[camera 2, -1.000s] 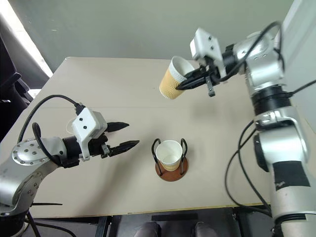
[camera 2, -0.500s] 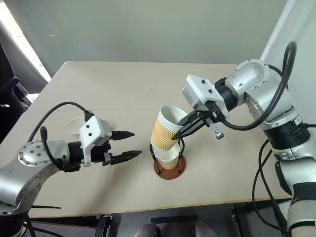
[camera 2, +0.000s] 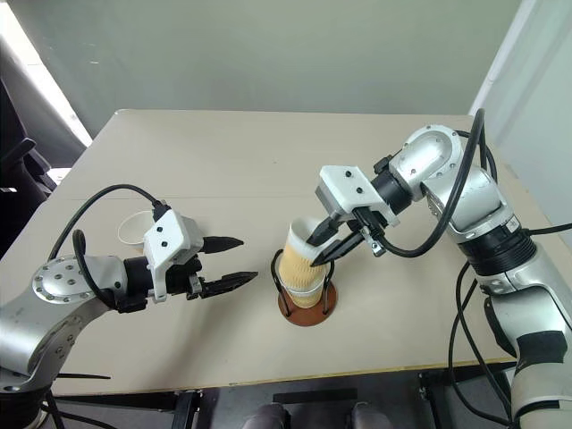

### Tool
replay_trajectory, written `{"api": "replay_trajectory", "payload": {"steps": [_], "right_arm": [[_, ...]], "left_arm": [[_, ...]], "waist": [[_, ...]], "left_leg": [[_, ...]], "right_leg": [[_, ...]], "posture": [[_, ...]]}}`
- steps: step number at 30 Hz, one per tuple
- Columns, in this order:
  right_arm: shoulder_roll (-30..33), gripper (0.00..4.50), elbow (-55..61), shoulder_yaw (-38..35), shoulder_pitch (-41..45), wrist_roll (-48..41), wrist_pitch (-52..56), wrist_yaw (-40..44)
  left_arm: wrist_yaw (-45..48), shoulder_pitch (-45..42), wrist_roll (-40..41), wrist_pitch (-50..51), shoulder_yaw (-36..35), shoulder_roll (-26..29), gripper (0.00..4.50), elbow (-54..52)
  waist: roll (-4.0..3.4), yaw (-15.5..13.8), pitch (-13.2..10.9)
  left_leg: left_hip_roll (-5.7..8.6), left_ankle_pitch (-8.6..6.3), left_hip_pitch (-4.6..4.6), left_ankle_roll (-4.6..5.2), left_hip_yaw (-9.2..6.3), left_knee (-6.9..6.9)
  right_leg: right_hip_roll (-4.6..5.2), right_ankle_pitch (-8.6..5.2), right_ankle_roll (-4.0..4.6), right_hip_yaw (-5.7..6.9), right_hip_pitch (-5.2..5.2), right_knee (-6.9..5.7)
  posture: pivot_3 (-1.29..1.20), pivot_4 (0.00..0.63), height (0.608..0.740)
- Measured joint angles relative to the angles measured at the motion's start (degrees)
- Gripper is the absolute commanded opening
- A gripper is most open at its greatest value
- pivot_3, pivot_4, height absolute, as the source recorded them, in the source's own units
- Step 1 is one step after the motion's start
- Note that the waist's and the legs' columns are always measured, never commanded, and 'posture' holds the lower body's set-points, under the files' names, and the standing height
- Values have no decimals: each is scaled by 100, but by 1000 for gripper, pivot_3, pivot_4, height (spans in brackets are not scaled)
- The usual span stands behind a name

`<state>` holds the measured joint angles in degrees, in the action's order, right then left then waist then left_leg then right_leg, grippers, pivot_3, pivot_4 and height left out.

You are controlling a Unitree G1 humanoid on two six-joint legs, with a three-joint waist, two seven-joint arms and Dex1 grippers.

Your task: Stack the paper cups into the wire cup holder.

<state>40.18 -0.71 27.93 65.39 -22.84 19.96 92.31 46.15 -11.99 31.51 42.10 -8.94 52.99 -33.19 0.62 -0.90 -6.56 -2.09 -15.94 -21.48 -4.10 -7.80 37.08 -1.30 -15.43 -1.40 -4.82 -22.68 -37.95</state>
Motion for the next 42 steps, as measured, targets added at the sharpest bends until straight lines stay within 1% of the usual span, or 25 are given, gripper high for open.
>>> {"api": "replay_trajectory", "payload": {"steps": [1, 7, 9, 11, 16, 18, 20, 23, 26, 31, 37, 40, 42], "right_arm": [[1, 2306, 0, 4, 0, 5, -20, 0], [-32, 4475, -88, -6, 4, 71, -52, -13], [-94, 4475, -231, -72, 18, 75, 45, -35], [-85, 4475, -461, -292, 38, 77, 114, -106], [131, 4475, -973, -1100, 64, -100, 541, -222], [349, 4475, -1014, -1433, -50, -178, 591, -223], [491, 4475, -1012, -1620, -254, -172, 611, -244], [469, 4475, -872, -1643, -481, -176, 745, -341], [477, 4475, -559, -1686, -661, -177, 868, -489], [544, 4475, -300, -1792, -774, -175, 1032, -656], [684, 4475, -69, -1833, -885, -175, 1206, -811], [754, 4500, 60, -1862, -928, -178, 1294, -871], [786, 4500, 127, -1867, -973, -178, 1332, -924]], "left_arm": [[0, 8, 1, 0, -8, 3, 3434, 0], [4, 11, -83, -85, -25, 67, 3434, 89], [-4, -62, -203, -128, -71, 182, 3434, 281], [10, -178, -370, -227, -175, 405, 3434, 519], [296, -264, -939, -570, -340, 1344, 3434, 1166], [514, -278, -1187, -748, -342, 1753, 3434, 1500], [698, -313, -1358, -916, -340, 1990, 3434, 1756], [872, -478, -1543, -1149, -196, 2040, 3434, 1991], [987, -1005, -1953, -1409, 389, 2049, 3434, 2578], [1085, -1329, -2630, -1773, 1097, 1932, 3434, 3411], [1190, -1492, -2961, -2010, 1382, 1611, 3434, 3852], [1234, -1675, -3150, -2163, 1541, 1430, 2793, 4066], [1265, -1786, -3236, -2232, 1629, 1322, 2091, 4232]], "waist": [[0, 0, 0], [0, 0, 0], [0, -1, 0], [0, -7, 0], [0, -30, 0], [0, -48, 0], [0, -55, 0], [0, -48, 0], [-1, -43, -1], [0, -23, 0], [1, -23, 0], [1, -22, 0], [1, -22, 0]], "left_leg": [[0, 0, 0, 0, 0, 0], [-1, 0, 1, 0, -1, 0], [-3, 0, 1, -1, -3, 0], [-3, 0, -1, -1, -5, 0], [-1, -1, -13, -3, -11, -4], [-2, -1, -23, -4, -17, -7], [0, -1, -24, -5, -17, -6], [-1, -1, -24, -6, -17, -3], [-4, 0, -23, -7, -21, -3], [-4, -1, -41, -5, -22, -2], [-5, -1, -58, -6, -24, -3], [-5, 0, -54, -5, -24, -1], [-5, 1, -52, -4, -25, 1]], "right_leg": [[0, 0, 0, 0, 0, 0], [0, 0, 0, 0, 0, -1], [-2, 0, 0, 0, -1, -2], [-3, -1, 1, 0, -2, 0], [-3, -2, 4, -1, -13, 5], [-4, -3, 5, 1, -18, 5], [-4, -3, 5, -1, -18, 4], [-3, -3, 5, -1, -24, 2], [-4, -3, 5, 1, -26, -4], [-2, -3, 5, 1, -43, 1], [-2, -2, 4, 1, -57, 3], [-2, -2, 4, 2, -56, 3], [-2, -2, 3, 2, -55, 0]], "posture": [[0, 150, 740], [0, 150, 740], [0, 150, 740], [0, 150, 740], [0, 150, 740], [0, 150, 740], [0, 150, 740], [0, 150, 740], [0, 150, 740], [0, 150, 740], [0, 150, 740], [0, 150, 740], [0, 150, 740]]}}
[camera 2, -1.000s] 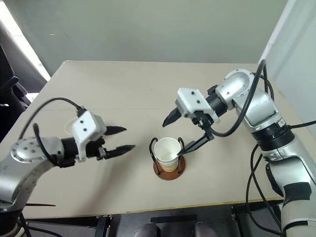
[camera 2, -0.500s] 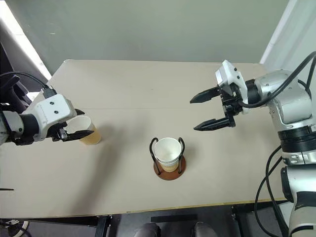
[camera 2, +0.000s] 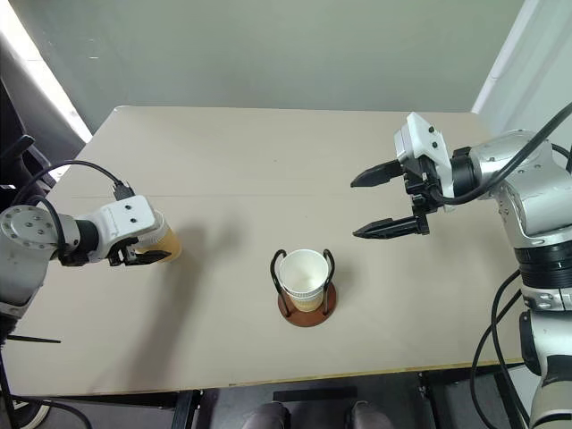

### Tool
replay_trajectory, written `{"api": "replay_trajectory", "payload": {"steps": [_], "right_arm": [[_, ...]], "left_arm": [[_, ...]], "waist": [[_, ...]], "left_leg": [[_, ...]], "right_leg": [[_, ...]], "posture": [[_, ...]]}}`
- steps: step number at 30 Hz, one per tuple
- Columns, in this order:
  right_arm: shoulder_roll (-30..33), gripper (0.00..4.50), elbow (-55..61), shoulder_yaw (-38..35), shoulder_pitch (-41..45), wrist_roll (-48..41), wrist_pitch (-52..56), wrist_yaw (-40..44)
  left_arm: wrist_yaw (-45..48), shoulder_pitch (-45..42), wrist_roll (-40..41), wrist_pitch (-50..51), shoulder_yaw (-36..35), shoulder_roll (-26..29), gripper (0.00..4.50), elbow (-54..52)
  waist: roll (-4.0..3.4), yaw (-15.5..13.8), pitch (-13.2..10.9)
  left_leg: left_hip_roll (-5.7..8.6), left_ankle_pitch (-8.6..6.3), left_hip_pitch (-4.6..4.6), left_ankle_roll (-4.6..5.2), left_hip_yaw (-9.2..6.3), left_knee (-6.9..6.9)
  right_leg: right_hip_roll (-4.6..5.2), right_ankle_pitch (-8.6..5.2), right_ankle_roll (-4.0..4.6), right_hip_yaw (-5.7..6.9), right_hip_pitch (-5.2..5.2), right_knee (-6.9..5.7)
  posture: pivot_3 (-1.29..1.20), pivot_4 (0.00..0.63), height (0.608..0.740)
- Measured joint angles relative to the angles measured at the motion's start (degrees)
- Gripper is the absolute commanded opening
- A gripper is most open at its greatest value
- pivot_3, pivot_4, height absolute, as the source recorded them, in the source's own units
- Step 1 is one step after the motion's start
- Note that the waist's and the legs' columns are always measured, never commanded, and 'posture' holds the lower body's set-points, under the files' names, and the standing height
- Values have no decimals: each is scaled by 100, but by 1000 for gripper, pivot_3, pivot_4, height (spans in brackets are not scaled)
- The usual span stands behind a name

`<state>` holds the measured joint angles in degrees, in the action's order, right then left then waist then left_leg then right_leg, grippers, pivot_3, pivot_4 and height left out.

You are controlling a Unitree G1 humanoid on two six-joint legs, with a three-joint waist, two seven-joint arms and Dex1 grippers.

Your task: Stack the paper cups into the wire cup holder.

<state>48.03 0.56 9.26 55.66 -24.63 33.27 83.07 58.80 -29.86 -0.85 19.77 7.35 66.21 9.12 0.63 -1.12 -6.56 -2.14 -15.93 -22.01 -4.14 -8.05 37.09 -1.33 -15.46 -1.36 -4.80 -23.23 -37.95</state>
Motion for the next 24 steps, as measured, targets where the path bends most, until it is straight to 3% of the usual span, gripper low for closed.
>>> {"api": "replay_trajectory", "payload": {"steps": [6, 11, 16, 24], "right_arm": [[116, 4500, 102, -96, -89, -2, 86, -99], [159, 4500, 149, -135, -100, -3, 92, -128], [268, 4500, 154, -180, -114, -16, 98, -132], [904, 4500, 859, -797, -1069, -501, 89, 200]], "left_arm": [[144, -150, -173, -244, 25, -72, 13, 202], [379, -153, -139, -316, 14, -96, 13, 193], [1251, -505, 821, -320, -206, -332, 13, -410], [2738, -3106, 2453, -56, -94, -1846, 13, -654]], "waist": [[1, 3, 0], [1, 7, 0], [5, -51, 3], [7, -175, 4]], "left_leg": [[0, 0, 0, 0, 0, 0], [0, 0, 0, 1, 0, 0], [4, 1, -8, 2, -9, 8], [23, -6, -27, 15, -13, 56]], "right_leg": [[0, 0, -1, 0, -1, 2], [-1, 0, -2, 0, -1, 3], [-1, 3, -6, 3, 2, 3], [4, 8, -34, 3, 26, 7]], "posture": [[0, 150, 740], [0, 150, 740], [0, 150, 740], [0, 150, 740]]}}
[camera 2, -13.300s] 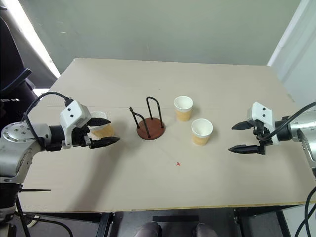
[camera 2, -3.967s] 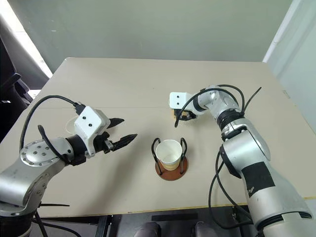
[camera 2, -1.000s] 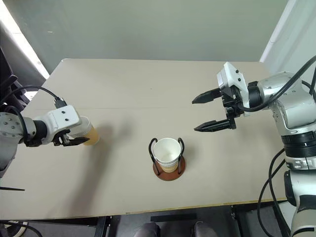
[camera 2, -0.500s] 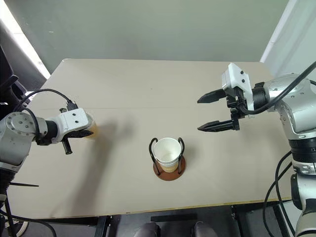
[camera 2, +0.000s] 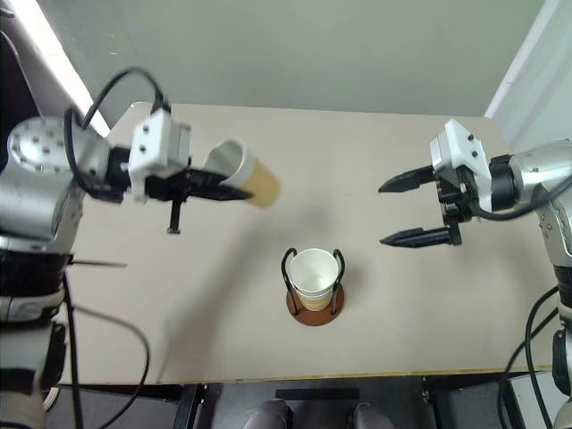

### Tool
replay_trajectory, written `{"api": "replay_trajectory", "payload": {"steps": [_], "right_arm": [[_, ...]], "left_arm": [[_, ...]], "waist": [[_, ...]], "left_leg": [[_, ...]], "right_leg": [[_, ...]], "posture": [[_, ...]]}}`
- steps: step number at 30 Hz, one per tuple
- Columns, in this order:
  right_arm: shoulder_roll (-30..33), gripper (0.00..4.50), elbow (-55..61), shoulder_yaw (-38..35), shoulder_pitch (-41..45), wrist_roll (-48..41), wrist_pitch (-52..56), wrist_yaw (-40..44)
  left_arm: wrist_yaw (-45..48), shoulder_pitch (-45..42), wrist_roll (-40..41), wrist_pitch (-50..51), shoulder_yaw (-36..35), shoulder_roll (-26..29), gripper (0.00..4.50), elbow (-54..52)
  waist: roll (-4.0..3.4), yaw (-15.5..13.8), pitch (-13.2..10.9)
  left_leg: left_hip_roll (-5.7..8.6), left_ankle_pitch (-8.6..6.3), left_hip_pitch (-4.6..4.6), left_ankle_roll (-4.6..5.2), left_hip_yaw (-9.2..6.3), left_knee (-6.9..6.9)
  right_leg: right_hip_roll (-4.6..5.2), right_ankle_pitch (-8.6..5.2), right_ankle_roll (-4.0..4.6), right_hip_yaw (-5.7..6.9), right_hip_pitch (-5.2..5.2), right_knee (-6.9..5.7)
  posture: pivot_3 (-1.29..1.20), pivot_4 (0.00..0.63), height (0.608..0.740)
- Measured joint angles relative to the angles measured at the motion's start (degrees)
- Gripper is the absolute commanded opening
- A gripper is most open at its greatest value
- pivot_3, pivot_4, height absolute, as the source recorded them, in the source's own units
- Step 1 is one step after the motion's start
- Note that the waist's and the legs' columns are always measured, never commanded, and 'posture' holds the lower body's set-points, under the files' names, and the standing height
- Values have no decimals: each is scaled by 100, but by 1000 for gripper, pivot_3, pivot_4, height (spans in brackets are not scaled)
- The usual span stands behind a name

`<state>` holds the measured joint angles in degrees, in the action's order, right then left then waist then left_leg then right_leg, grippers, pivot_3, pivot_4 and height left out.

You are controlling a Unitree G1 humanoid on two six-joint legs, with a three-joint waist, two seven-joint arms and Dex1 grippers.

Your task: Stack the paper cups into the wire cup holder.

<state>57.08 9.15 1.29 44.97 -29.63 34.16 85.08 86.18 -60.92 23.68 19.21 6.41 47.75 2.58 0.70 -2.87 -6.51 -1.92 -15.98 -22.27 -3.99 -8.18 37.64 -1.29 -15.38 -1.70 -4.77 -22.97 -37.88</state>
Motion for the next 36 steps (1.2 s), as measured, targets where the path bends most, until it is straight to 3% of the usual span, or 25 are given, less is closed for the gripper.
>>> {"api": "replay_trajectory", "payload": {"steps": [5, 13, 24, 30, 33, 36], "right_arm": [[332, 4500, 623, -621, -677, -557, 306, -37], [751, 4500, 1494, -1588, -1692, -1109, 840, -542], [894, 4500, 1869, -1880, -2123, -1437, 1040, -1150], [917, 4500, 1953, -1884, -2168, -1526, 1037, -1313], [924, 4500, 1990, -1885, -2205, -1528, 1028, -1373], [927, 4500, 2008, -1885, -2256, -1530, 1012, -1424]], "left_arm": [[388, -834, 986, -455, 1262, -71, 13, 107], [403, -1380, 1486, -1918, 3702, 713, 13, 200], [410, -2024, 1299, -3338, 5228, 777, 13, 690], [418, -2024, 1073, -3569, 5263, 575, 13, 1007], [421, -2024, 1055, -3569, 5262, 509, 652, 1065], [424, -2024, 1056, -3524, 5262, 497, 1642, 1091]], "waist": [[-7, 79, 0], [-7, 109, 0], [-8, 102, -1], [-9, 98, 0], [-9, 98, 0], [-9, 98, 0]], "left_leg": [[2, -14, 0, 24, 49, 38], [11, -36, 5, 63, 43, 53], [17, -54, -2, 95, 50, 58], [18, -55, -15, 98, 51, 59], [18, -57, -20, 101, 51, 62], [19, -60, -21, 107, 52, 63]], "right_leg": [[4, -6, -28, -22, 5, 1], [25, -9, -60, -35, 15, 3], [37, -8, -78, -34, 28, 37], [37, 2, -93, -34, 30, 61], [38, 6, -98, -34, 31, 73], [40, 6, -99, -34, 33, 78]], "posture": [[0, 150, 740], [0, 150, 740], [0, 150, 740], [0, 150, 740], [0, 150, 740], [0, 150, 740]]}}
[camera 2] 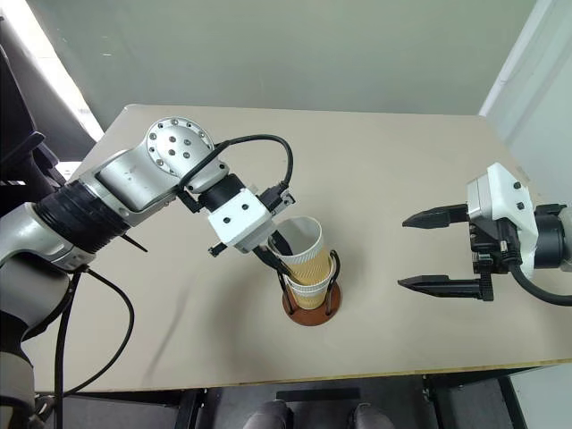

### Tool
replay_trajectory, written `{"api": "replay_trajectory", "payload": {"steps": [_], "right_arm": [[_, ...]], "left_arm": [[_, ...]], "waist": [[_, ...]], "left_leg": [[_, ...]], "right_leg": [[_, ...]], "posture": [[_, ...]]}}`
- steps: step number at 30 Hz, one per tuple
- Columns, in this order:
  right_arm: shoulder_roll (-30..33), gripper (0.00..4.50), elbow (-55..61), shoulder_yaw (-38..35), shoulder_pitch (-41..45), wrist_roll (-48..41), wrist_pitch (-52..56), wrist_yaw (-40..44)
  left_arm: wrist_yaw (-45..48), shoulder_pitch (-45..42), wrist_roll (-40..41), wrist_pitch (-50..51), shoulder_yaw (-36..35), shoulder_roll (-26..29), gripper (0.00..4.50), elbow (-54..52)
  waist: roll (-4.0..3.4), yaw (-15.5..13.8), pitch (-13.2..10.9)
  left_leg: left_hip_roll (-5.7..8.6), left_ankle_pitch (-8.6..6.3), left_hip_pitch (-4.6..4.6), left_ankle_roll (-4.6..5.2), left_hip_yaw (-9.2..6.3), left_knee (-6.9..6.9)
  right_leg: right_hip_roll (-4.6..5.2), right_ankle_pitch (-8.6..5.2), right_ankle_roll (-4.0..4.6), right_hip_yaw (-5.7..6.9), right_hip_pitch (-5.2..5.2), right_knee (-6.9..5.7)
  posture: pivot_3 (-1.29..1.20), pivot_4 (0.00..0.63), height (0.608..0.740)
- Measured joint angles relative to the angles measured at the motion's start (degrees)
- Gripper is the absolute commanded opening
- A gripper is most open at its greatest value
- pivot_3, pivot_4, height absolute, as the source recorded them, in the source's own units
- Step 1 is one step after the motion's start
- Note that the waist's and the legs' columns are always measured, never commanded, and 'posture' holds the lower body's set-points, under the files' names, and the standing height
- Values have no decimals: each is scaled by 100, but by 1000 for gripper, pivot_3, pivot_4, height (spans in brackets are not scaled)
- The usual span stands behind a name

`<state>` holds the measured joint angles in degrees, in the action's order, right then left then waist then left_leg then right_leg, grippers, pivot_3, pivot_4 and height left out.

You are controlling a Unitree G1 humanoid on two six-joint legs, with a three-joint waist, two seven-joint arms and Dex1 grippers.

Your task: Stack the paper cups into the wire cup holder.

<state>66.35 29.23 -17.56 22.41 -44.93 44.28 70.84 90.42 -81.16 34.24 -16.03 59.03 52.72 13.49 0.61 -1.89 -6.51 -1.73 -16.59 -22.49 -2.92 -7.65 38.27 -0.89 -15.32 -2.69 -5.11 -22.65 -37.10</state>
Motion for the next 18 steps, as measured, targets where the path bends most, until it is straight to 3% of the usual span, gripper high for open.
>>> {"api": "replay_trajectory", "payload": {"steps": [8, 15, 18], "right_arm": [[0, 4500, -27, 23, 7, 10, -110, -48], [-71, 4500, -487, 515, 371, 186, -480, 71], [-271, 4500, -1022, 1017, 749, 492, -755, 249]], "left_arm": [[7, 45, -5, 111, -86, 0, 4423, -53], [17, 580, -357, 667, -1278, -158, 4466, -53], [-150, 1091, -447, 1326, -2087, 63, 4466, -218]], "waist": [[0, 1, 0], [-3, 9, 2], [-4, 59, 3]], "left_leg": [[0, -2, -1, 4, 3, 1], [0, -2, 0, 4, 5, 15], [-1, -2, 6, 4, 7, 18]], "right_leg": [[1, 1, -2, 0, 0, 3], [0, 5, -9, -2, 2, -3], [-2, 8, -8, -3, 2, -6]], "posture": [[0, 150, 740], [0, 150, 740], [0, 150, 740]]}}
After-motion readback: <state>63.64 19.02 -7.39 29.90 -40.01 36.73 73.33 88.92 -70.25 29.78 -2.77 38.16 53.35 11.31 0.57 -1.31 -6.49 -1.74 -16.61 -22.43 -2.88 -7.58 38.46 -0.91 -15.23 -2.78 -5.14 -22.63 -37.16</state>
